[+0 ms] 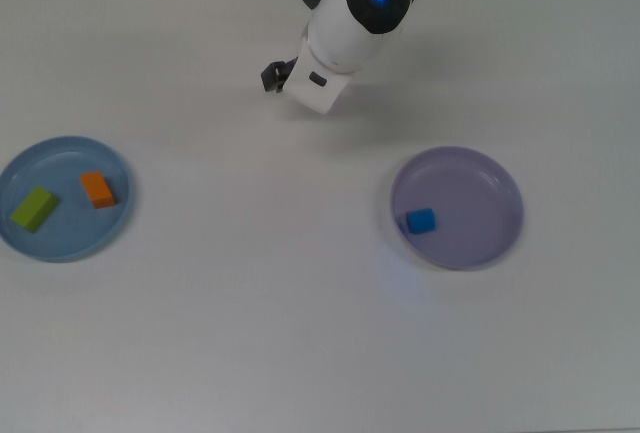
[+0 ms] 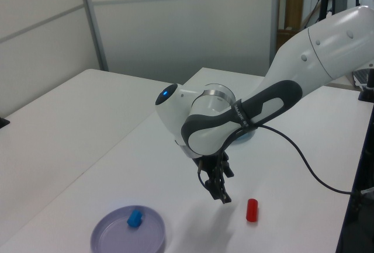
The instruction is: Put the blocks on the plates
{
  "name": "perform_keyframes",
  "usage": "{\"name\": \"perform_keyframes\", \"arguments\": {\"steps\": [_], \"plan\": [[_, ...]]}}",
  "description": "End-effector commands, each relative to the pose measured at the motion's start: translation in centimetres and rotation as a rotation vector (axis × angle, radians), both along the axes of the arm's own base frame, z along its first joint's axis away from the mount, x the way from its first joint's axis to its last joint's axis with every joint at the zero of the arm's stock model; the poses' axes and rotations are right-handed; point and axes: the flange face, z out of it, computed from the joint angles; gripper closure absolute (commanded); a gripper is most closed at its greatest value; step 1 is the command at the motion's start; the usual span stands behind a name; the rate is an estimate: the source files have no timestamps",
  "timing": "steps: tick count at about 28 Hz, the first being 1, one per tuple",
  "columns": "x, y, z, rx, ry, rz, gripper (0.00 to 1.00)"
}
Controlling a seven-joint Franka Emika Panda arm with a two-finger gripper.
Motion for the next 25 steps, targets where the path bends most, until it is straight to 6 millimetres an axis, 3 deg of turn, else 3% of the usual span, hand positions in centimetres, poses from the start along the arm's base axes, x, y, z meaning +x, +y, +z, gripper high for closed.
{"name": "perform_keyframes", "arguments": {"steps": [1, 4, 6, 10, 11, 13, 20, 25], "plan": [[-1.4, -1.0, 0.5, -0.119, 0.078, 0.02, 0.0], [-2.4, -1.6, -0.3, -0.156, 0.137, 0.022, 0.0], [-1.7, -1.6, -0.6, -0.146, 0.126, 0.016, 0.0], [1.1, -2.9, 2.8, -0.093, 0.027, -0.043, 0.0], [2.9, -3.8, 4.6, -0.017, -0.041, -0.103, 0.0], [4.3, -4.2, 5.9, 0.053, -0.114, -0.146, 0.0], [6.6, -6.4, 7.5, 0.11, -0.287, -0.237, 0.0], [8.2, -8.5, 11.4, 0.116, -0.384, -0.331, 0.0]]}}
